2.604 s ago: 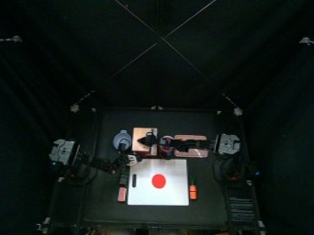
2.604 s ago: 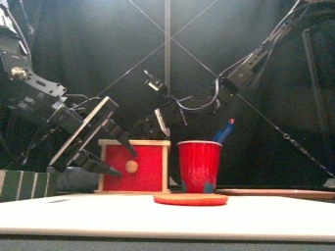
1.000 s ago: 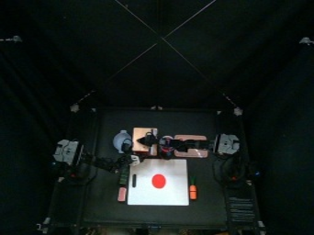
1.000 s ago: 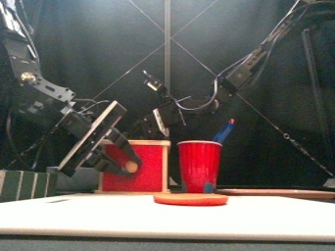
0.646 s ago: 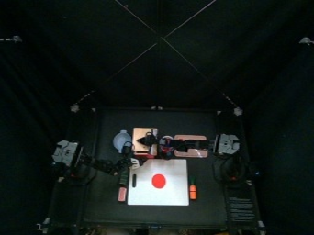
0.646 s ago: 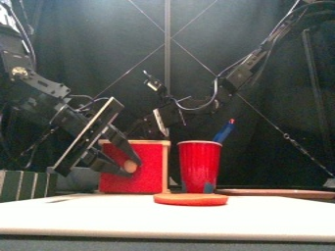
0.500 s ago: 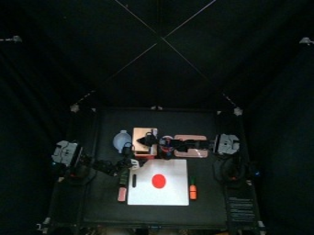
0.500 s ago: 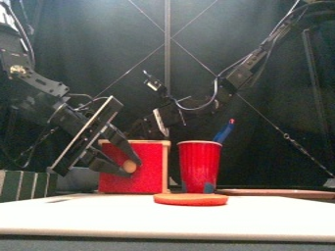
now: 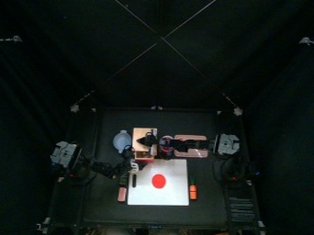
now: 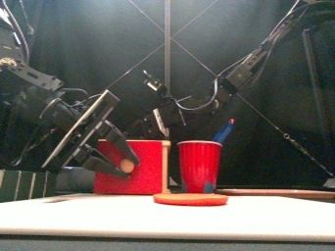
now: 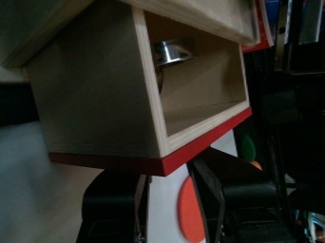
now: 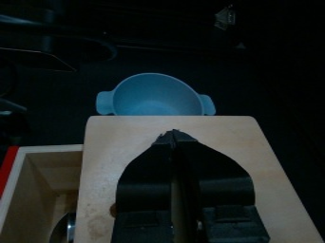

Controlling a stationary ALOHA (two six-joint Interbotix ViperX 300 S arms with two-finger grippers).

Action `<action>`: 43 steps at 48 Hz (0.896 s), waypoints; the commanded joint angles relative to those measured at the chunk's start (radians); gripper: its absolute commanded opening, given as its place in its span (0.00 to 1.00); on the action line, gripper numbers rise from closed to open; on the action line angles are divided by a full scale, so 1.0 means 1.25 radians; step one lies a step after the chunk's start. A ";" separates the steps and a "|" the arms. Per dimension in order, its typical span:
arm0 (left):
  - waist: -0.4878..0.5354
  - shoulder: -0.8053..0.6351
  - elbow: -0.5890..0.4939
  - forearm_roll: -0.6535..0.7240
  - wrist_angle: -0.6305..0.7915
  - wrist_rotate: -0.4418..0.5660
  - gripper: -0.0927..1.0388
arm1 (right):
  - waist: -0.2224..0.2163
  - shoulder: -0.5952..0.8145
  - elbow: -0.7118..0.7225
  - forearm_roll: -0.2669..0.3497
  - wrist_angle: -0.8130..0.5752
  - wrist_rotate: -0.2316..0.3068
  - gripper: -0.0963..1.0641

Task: Get the cutter from the drawer then cut the dough then place the extra dough in the bowl
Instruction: Open the drawer

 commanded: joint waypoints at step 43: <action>-0.053 -0.011 -0.002 -0.009 0.002 0.001 0.63 | 0.001 -0.012 0.001 0.001 0.001 0.000 0.07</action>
